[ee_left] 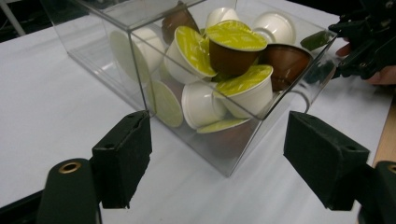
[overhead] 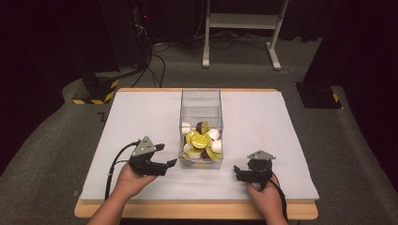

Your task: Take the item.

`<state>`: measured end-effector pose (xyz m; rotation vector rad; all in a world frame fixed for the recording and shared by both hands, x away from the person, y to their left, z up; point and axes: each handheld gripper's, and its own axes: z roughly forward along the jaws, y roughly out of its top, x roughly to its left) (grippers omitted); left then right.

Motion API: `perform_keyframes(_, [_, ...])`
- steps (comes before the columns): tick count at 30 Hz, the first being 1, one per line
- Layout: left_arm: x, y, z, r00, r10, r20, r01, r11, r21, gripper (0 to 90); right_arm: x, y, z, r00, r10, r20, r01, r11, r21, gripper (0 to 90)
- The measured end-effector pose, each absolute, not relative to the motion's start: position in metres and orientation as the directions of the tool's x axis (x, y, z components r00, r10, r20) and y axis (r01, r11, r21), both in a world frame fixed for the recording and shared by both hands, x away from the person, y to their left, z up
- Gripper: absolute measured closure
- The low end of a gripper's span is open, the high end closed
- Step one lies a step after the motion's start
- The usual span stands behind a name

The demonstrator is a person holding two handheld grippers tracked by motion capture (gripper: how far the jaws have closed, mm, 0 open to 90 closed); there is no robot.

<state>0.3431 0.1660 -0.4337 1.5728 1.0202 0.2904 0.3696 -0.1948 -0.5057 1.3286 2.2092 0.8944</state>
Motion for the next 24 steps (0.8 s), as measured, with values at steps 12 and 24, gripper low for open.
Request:
perform_keyframes(12, [0.351,0.149,-0.424,0.615,0.710,-0.343,0.431,0.062,0.900,24.0,0.370,-0.195,-0.506,-0.462,0.887,-0.020,0.623,0.340,0.704,9.9])
perform_keyframes(24, [0.364,0.127,-0.421,0.641,0.695,-0.326,0.425,0.032,0.904,24.1,0.370,-0.195,-0.506,-0.462,0.887,-0.019,0.623,0.340,0.704,9.9])
